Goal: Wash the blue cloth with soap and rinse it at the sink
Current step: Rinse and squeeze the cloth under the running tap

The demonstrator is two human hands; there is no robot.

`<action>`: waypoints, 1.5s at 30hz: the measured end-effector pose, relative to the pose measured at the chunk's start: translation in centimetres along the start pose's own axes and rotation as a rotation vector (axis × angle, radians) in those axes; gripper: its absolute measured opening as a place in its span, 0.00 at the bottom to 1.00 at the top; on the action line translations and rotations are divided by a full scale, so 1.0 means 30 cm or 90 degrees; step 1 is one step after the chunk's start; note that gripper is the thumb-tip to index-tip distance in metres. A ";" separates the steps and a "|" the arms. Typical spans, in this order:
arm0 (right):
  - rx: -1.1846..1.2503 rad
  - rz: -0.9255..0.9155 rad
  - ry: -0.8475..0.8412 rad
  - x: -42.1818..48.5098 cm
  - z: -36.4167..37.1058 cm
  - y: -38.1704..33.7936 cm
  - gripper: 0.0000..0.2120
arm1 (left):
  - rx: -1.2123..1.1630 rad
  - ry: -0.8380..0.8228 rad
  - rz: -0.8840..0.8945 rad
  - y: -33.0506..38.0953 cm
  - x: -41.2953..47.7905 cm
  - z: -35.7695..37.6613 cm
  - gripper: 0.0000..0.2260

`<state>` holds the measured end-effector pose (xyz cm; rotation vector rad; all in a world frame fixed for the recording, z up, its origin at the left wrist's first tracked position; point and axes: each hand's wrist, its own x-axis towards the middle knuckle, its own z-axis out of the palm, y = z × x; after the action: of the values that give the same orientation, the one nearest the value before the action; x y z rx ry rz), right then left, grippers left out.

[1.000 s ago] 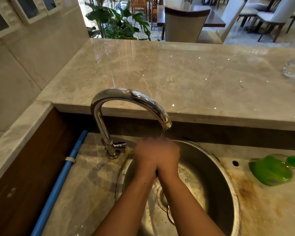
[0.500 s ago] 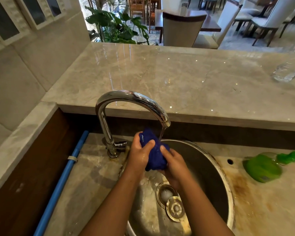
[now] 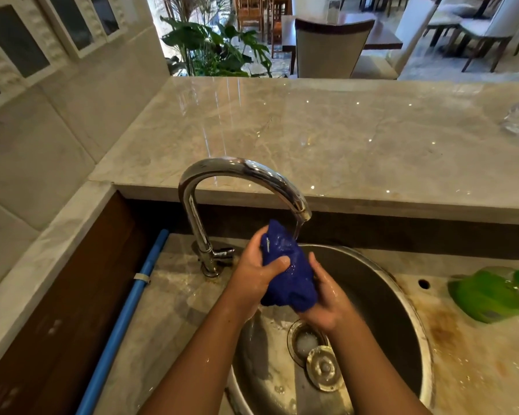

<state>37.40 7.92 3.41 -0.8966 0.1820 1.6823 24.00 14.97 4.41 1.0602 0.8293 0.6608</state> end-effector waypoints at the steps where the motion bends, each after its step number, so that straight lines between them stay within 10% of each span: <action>1: -0.036 -0.040 0.015 0.010 0.000 -0.002 0.17 | -0.003 0.016 -0.005 -0.007 0.000 -0.011 0.36; 9: -0.488 -0.360 0.039 -0.012 0.049 -0.085 0.08 | -0.219 0.041 -0.209 -0.044 -0.031 -0.015 0.17; 17: -0.355 -0.259 0.185 0.071 0.028 -0.048 0.08 | -0.214 0.197 -0.105 -0.022 0.006 0.061 0.14; 22: -0.157 -0.085 0.100 0.081 0.006 0.031 0.16 | -0.058 0.193 -0.016 -0.002 -0.001 0.064 0.15; 36: -0.129 -0.173 -0.052 -0.024 0.103 -0.064 0.13 | -0.329 0.062 -0.370 -0.009 -0.065 0.097 0.23; 45: -0.382 -0.271 0.089 -0.050 0.102 -0.118 0.09 | -0.338 0.108 -0.212 0.015 -0.043 0.069 0.14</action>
<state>39.17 9.62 7.66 -1.3875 -0.4195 1.2816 25.01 13.10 5.68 0.3787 0.8859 0.6420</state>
